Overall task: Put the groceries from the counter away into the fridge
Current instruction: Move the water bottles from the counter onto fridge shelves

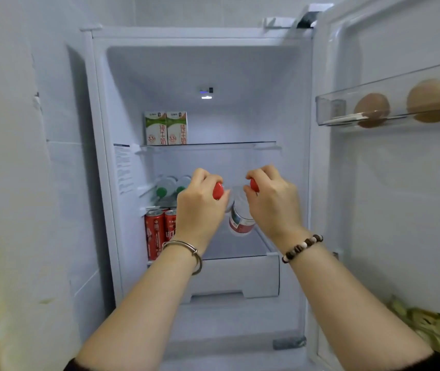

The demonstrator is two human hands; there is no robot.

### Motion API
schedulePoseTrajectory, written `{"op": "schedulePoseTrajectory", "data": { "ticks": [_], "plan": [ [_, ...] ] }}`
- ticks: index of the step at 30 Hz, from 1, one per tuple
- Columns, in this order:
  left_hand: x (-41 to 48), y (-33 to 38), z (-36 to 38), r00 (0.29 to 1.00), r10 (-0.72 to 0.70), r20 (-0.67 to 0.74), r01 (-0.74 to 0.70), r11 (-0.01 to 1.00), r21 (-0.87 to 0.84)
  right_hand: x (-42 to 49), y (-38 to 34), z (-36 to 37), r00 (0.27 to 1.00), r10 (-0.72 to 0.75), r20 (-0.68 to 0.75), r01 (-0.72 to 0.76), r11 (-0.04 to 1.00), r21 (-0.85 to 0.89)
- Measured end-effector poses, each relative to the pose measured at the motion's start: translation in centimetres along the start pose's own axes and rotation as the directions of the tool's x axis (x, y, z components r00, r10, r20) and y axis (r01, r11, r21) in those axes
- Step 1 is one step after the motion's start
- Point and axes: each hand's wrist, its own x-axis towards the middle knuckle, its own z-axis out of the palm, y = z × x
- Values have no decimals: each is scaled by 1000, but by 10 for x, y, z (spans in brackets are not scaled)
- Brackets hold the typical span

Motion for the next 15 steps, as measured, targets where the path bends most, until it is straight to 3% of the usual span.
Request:
{"op": "schedulePoseTrajectory", "data": {
  "ticks": [5, 15],
  "plan": [
    [12, -36, 34, 999, 6, -34, -6, 1000, 0, 24, 16, 39, 996, -31, -88, 27, 999, -47],
    [30, -102, 87, 999, -18, -41, 16, 998, -60, 52, 28, 105, 989, -56, -136, 46, 996, -75]
  ]
}}
